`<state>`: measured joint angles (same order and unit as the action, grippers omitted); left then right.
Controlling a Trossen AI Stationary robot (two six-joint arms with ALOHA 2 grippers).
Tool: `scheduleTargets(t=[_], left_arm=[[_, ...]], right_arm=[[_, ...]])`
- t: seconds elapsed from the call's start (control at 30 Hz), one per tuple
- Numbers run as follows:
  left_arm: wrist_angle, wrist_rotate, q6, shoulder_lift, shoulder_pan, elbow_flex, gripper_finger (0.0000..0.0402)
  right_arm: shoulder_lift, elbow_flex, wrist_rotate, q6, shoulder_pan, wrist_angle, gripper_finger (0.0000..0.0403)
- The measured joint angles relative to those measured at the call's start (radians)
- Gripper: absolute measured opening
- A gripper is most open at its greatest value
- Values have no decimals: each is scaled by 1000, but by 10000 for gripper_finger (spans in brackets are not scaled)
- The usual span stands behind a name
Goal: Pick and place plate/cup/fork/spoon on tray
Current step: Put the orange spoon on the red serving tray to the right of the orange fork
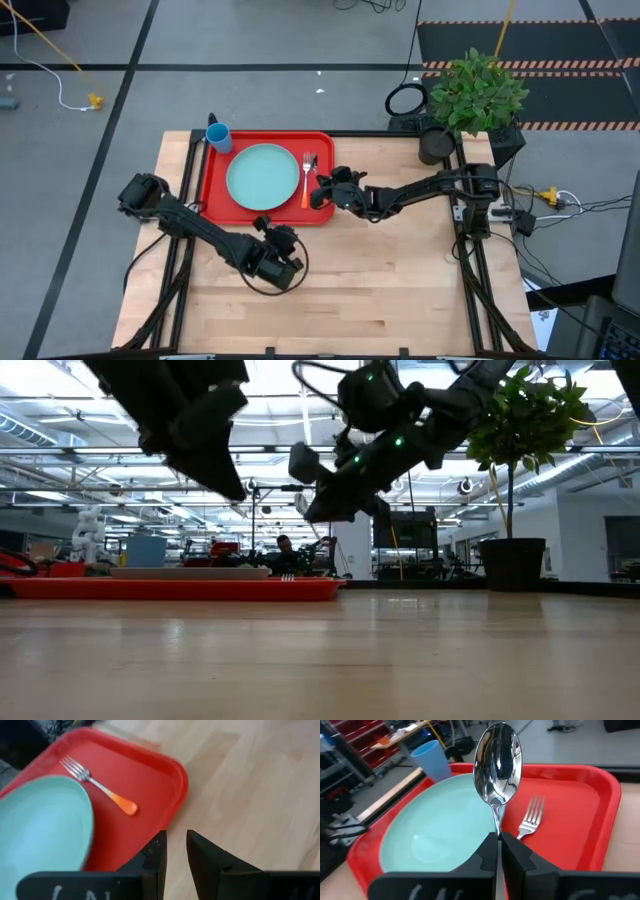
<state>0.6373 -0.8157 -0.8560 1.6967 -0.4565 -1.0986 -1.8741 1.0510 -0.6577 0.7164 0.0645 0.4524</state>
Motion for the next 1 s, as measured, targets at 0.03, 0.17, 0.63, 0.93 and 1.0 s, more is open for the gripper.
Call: scheduleTargets(t=[0.03, 0.17, 0.63, 0.93, 1.0], left_arm=[[-4, -4, 12, -19, 5, 4, 76], [-18, -40, 70, -99, 25, 25, 76], [-285, -14, 444, -226, 130, 161, 76], [-406, 40, 569, -386, 144, 281, 76], [-390, 43, 600, -419, 144, 307, 76]], right_arm=[[-10, 5, 1, 17, 6, -2, 0], [-57, 42, 3, 68, 27, -10, 0], [-108, 139, -81, 120, 49, -182, 0], [-129, 139, -105, 216, 52, -226, 0], [-140, 140, -110, 242, 52, -225, 0]])
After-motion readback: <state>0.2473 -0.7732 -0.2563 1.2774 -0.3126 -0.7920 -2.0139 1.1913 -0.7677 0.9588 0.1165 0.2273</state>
